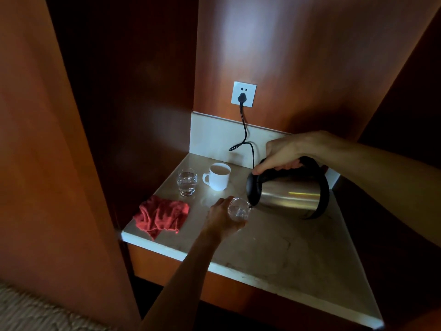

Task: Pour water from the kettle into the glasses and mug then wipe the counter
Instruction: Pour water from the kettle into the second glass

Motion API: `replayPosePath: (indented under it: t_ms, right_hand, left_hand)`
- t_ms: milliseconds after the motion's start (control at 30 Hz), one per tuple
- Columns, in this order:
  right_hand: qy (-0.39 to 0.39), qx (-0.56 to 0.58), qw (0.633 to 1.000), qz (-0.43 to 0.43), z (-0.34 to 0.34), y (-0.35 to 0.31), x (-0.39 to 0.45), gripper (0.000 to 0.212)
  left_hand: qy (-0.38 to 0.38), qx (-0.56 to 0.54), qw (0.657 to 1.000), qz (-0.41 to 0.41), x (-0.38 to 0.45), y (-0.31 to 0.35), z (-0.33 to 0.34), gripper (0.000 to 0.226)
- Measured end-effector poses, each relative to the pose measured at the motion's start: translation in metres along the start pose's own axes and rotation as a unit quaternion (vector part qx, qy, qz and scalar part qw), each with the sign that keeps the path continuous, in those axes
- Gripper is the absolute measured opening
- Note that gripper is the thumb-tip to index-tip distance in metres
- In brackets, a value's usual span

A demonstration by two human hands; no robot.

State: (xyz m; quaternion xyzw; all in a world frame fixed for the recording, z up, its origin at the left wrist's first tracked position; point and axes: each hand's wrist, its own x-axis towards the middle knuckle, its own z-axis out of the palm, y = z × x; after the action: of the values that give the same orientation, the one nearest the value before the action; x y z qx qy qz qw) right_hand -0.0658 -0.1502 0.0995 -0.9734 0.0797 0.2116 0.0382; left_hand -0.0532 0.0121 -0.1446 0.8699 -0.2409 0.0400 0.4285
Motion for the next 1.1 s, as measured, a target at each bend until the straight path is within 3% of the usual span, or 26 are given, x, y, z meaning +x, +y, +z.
replayPosePath:
  t_ms: [1100]
  right_hand:
    - [-0.024, -0.039, 0.999, 0.004, -0.004, -0.018, 0.009, 0.06]
  left_hand:
    - [-0.007, 0.003, 1.0, -0.007, -0.002, 0.004, -0.004, 0.076]
